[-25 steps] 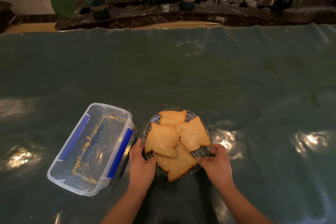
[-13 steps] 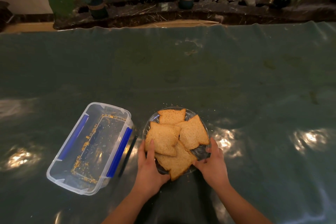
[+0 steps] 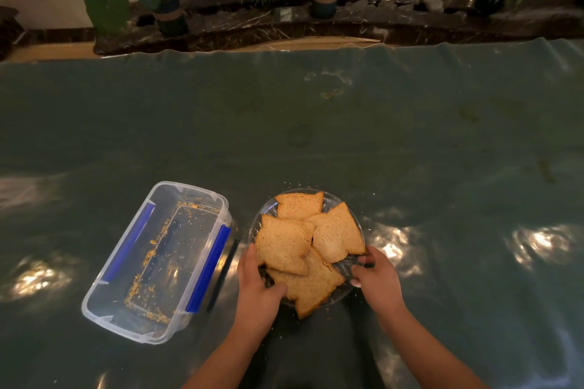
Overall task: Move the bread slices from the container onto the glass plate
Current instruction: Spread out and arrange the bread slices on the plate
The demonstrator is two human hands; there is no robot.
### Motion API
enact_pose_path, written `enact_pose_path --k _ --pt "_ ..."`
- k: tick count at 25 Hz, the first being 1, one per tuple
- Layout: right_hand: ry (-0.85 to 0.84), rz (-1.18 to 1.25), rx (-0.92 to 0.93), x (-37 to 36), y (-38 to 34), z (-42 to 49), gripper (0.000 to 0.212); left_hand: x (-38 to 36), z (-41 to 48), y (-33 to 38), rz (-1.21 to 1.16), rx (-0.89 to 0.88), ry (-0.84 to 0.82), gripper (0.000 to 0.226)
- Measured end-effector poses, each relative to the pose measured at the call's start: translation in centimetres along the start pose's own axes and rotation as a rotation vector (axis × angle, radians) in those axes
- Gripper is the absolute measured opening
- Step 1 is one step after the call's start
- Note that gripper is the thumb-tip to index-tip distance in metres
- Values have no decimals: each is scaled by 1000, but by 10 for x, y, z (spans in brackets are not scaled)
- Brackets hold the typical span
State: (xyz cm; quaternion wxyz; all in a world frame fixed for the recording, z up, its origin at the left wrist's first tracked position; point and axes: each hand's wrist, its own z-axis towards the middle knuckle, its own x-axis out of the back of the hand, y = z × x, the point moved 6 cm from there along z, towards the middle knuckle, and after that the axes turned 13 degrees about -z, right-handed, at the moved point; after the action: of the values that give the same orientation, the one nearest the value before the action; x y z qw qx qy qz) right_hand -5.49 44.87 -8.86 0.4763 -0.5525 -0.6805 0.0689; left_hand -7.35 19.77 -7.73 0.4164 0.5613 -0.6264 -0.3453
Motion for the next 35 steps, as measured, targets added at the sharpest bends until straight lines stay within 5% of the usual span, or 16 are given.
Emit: enact_pose_path --k 16,35 --pt "40 -140 74 4 -7 16 54 0 -2 3 -65 24 31 84" --pt "96 -176 106 5 -12 28 48 -2 -3 8 -89 6 22 84"
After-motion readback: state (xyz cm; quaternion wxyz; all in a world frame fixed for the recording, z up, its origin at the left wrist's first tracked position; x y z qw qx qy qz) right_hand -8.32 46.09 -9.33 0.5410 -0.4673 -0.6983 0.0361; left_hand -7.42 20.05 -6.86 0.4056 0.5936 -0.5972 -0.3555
